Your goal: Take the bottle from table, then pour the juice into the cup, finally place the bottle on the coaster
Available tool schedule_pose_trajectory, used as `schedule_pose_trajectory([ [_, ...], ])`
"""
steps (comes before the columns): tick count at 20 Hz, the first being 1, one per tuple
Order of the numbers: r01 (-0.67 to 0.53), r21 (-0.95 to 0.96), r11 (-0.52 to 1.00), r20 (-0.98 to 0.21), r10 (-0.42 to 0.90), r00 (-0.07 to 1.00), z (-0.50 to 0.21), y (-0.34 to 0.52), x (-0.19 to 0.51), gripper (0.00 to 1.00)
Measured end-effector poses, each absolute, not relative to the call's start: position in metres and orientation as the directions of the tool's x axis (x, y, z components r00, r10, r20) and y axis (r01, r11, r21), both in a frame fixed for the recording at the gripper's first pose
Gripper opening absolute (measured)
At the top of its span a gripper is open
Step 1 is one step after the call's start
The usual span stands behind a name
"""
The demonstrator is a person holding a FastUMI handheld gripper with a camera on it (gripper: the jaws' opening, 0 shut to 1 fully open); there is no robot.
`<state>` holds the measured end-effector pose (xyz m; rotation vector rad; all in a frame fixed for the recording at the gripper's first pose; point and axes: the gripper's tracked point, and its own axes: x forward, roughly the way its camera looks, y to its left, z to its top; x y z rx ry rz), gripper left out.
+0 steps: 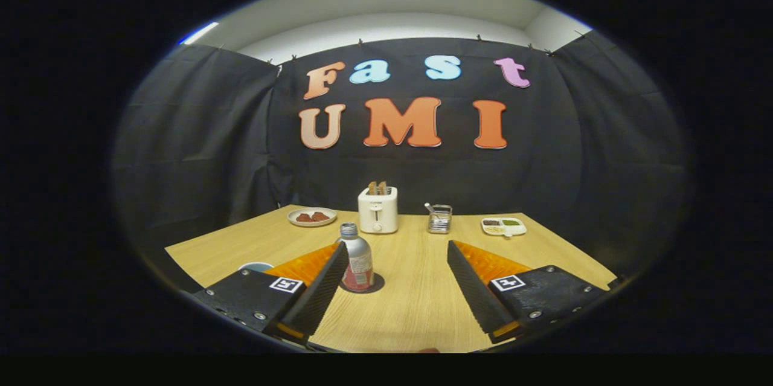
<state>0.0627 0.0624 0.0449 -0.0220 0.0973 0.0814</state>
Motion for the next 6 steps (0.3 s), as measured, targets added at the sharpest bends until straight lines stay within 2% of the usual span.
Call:
schedule_pose_trajectory([
  [6, -0.016, 0.01, 1.0, -0.087, 0.017, 0.996, 0.029, 0.021, 0.046, 0.97],
])
